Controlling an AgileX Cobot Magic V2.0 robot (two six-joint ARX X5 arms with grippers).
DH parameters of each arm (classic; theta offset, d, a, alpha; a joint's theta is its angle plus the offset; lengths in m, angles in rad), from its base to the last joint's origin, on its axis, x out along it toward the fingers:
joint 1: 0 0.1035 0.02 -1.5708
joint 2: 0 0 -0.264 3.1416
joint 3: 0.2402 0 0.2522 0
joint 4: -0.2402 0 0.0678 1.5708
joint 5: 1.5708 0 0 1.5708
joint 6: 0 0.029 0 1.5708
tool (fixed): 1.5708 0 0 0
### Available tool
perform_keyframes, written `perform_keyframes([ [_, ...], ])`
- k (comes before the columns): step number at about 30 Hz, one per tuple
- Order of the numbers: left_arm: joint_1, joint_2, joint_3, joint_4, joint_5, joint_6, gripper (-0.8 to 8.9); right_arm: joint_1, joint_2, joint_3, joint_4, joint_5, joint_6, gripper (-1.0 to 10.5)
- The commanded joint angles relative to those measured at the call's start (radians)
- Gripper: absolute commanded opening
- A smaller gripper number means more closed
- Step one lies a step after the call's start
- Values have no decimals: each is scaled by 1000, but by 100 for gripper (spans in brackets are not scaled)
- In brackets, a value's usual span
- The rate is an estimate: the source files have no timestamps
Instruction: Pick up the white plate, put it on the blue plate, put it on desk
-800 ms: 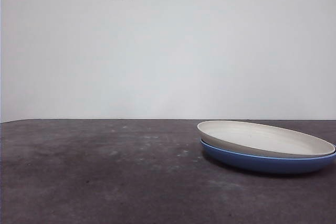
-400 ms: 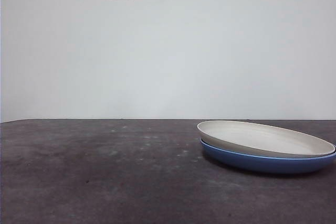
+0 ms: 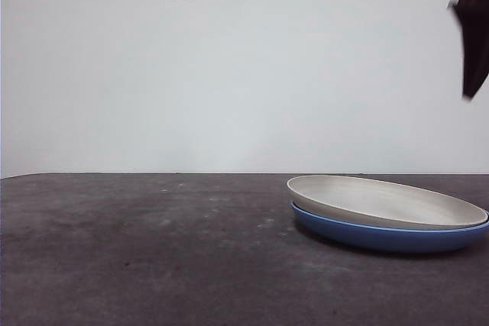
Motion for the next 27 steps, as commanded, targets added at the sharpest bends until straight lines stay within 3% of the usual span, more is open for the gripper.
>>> perform_keyframes([
  [1,-5,4,9,8,6,15,338,-8,82,17,39,4,-26,352],
  [12,-5,4,9,8,6,14,338,-73,290,17,142,-9,-66,351],
  [17,-5,4,9,9,6,14,338,-81,346,17,192,-80,-66,350],
  [21,-5,4,9,12,6,14,338,-81,374,17,229,-84,-64,265],
  [27,-5,4,9,14,6,11,338,-82,412,17,244,-85,-58,260],
])
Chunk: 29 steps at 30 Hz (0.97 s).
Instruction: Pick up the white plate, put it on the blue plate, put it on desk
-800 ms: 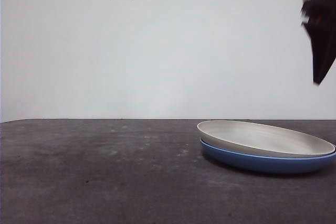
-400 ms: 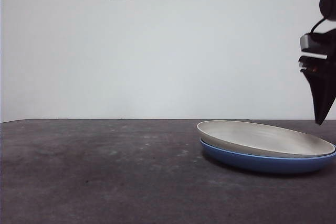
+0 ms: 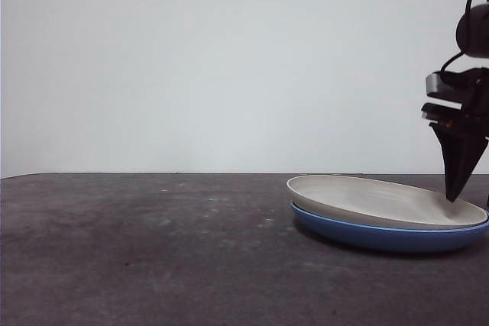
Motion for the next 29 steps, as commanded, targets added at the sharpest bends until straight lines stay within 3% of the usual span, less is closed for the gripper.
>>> perform_keyframes([
  [1,-5,4,9,13,6,11,338,0,31,17,18,-2,0,252],
  [17,-5,4,9,19,6,11,338,0,63,17,52,-11,0,32],
  [29,-5,4,9,19,6,11,338,-18,50,17,60,-42,12,13],
])
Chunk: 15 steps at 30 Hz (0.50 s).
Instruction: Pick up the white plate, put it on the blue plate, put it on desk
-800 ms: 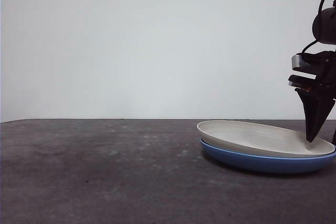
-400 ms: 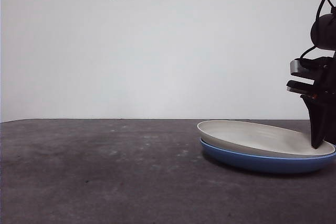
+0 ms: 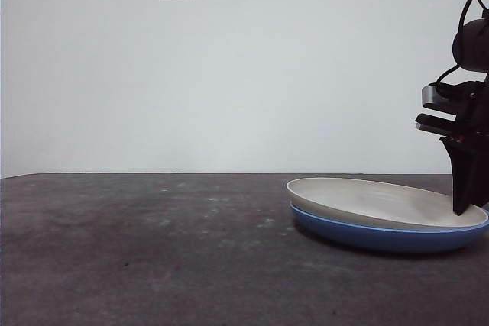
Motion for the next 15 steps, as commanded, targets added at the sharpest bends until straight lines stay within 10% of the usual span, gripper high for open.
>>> perform_keyframes([
  [1,-5,4,9,11,6,11,338,-7,-4,16,13,-26,10,13],
  [15,-5,4,9,13,6,11,338,1,-222,16,25,-174,120,13],
])
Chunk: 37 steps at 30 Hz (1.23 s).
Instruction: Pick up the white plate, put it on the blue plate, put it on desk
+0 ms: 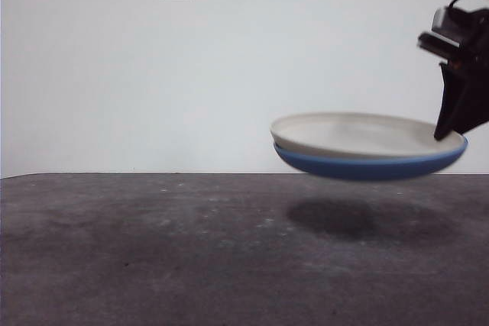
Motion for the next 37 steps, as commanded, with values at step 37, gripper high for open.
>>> perform_keyframes([
  [37,-5,4,9,12,6,0,338,341,252,16,280,106,228,12],
])
